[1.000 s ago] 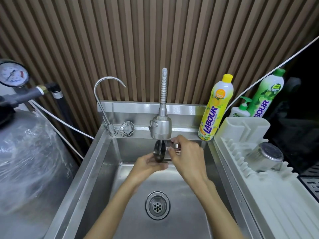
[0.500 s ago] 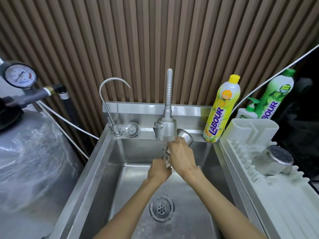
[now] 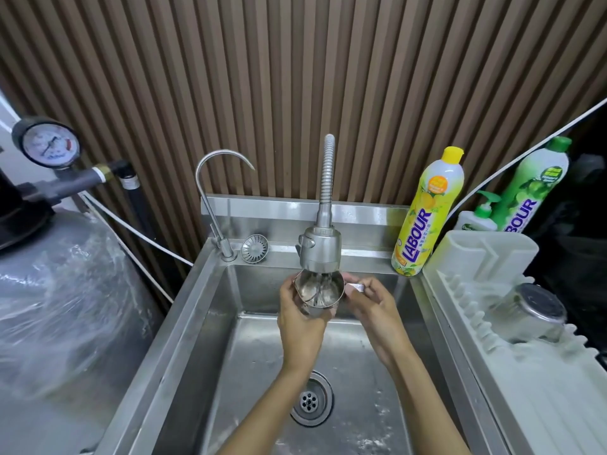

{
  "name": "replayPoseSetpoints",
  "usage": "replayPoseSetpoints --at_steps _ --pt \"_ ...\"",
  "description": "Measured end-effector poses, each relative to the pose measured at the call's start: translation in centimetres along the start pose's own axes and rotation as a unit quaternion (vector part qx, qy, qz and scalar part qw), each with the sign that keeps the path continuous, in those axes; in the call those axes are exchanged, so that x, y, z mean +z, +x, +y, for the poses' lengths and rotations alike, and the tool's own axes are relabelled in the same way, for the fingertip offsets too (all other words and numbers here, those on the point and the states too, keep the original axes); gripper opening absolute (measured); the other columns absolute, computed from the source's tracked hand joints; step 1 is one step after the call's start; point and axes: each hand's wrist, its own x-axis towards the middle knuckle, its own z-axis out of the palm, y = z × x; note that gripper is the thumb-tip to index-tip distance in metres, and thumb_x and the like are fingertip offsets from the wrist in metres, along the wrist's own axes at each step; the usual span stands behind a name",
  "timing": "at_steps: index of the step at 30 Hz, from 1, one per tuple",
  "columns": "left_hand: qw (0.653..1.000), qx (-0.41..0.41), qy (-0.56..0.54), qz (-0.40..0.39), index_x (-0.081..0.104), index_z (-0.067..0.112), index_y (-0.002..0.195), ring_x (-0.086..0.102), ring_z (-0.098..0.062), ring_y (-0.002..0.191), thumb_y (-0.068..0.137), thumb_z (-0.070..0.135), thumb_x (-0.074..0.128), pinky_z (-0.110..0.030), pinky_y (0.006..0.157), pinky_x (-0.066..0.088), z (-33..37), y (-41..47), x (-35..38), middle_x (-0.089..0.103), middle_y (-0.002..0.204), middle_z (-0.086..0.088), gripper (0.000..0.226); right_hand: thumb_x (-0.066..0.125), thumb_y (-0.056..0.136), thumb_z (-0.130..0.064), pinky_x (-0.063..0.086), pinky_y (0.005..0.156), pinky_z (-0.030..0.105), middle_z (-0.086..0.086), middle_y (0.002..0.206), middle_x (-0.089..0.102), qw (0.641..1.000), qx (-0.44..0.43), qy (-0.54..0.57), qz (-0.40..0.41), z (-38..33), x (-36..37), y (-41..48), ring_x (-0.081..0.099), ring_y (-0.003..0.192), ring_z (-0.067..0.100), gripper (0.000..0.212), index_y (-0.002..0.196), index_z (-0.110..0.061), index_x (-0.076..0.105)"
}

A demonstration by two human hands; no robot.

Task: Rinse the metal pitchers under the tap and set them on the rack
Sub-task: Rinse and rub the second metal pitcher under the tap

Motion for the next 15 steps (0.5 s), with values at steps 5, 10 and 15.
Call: replayPoseSetpoints --at_steps 5,10,15 --pt "0.993 0.096 0.072 -0.019 0.04 0.047 0.114 0.053 -0.015 0.116 0.059 0.006 0.084 -0.03 0.1 0.043 0.8 0.0 -1.5 0.057 0.123 0.001 0.082 0.052 0.091 -0.002 0.054 0.089 0.041 0.016 0.123 0.062 0.995 0.023 0.099 -0.016 -0.1 0.2 -0.5 0.061 0.105 0.038 0.02 0.073 -0.006 0.045" --pt "0.986 0.138 0.076 -0.046 0.04 0.046 0.118 0.046 0.018 0.107 0.062 0.005 0.083 0.0 0.088 0.035 1.7 -0.3 -2.7 0.049 0.121 0.007 0.081 0.055 0.091 -0.009 0.059 0.076 0.034 0.004 0.076 0.069 0.999 0.011 0.047 0.0 -0.6 0.9 -1.3 0.064 0.087 0.032 0.017 0.076 -0.005 0.048" --pt "0.98 0.151 0.108 -0.066 0.037 0.041 0.122 0.051 0.001 0.111 0.057 0.025 0.087 -0.01 0.092 0.039 2.4 -0.2 -3.5 0.05 0.114 0.016 0.084 0.055 0.091 -0.013 0.058 0.081 0.039 0.013 0.081 0.063 0.997 0.032 0.069 -0.003 -0.1 1.3 -1.6 0.064 0.087 0.028 0.015 0.079 -0.006 0.049"
